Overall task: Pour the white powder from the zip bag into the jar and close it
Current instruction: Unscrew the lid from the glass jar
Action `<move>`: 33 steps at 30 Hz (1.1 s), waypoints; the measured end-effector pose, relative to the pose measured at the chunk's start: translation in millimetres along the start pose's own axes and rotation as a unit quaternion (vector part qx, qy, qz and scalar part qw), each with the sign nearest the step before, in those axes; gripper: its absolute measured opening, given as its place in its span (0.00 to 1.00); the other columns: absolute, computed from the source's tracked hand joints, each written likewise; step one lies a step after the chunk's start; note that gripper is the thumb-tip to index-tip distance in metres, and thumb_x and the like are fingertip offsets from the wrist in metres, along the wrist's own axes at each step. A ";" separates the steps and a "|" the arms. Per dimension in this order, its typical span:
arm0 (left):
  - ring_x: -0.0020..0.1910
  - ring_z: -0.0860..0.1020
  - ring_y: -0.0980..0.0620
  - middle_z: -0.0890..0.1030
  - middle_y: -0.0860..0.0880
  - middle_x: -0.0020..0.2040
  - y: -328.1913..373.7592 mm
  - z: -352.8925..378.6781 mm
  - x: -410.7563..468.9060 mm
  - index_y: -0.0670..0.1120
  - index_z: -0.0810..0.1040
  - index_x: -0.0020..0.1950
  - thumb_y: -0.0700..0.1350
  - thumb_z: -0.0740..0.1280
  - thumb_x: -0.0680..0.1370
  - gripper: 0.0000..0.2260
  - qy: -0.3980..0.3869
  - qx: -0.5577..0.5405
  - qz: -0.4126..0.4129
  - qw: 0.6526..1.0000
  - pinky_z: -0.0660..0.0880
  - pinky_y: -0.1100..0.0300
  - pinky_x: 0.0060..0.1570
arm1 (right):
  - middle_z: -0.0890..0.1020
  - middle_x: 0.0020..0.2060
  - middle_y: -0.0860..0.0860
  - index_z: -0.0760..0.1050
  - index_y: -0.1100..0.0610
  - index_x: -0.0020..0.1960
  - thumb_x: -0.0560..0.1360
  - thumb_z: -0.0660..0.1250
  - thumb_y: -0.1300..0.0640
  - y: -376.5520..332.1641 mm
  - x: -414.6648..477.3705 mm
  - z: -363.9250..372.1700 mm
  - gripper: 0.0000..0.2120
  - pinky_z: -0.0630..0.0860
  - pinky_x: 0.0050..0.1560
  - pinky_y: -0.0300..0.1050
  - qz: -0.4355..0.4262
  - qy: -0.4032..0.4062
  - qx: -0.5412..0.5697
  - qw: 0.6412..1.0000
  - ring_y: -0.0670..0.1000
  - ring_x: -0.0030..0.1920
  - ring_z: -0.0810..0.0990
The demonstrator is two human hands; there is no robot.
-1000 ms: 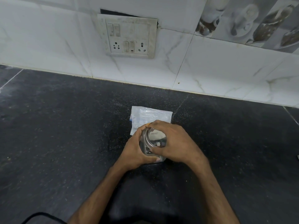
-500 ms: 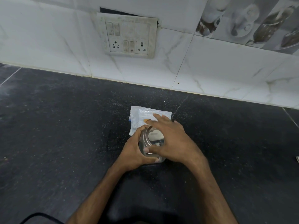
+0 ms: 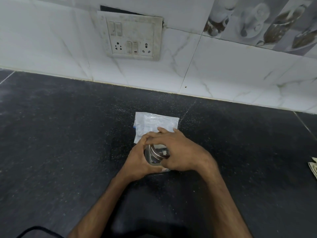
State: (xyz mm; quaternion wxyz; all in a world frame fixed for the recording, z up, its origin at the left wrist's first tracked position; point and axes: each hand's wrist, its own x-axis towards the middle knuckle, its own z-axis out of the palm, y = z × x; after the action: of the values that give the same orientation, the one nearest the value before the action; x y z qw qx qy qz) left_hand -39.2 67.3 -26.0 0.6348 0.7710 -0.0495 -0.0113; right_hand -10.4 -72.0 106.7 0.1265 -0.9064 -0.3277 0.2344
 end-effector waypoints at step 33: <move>0.64 0.75 0.62 0.75 0.67 0.62 0.9 -0.9 -1.4 0.55 0.66 0.70 0.50 0.81 0.56 0.45 -0.010 -0.004 -0.012 1.000 0.71 0.68 0.63 | 0.72 0.71 0.44 0.74 0.48 0.68 0.70 0.73 0.60 -0.3 -1.3 5.7 0.28 0.55 0.77 0.47 0.000 0.075 0.037 0.996 0.47 0.75 0.63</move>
State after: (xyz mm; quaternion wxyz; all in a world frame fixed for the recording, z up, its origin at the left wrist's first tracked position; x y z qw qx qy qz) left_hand -40.6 68.1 -25.0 0.6376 0.7685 -0.0466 -0.0267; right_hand -14.3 -72.3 102.4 0.1840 -0.9162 -0.3088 0.1772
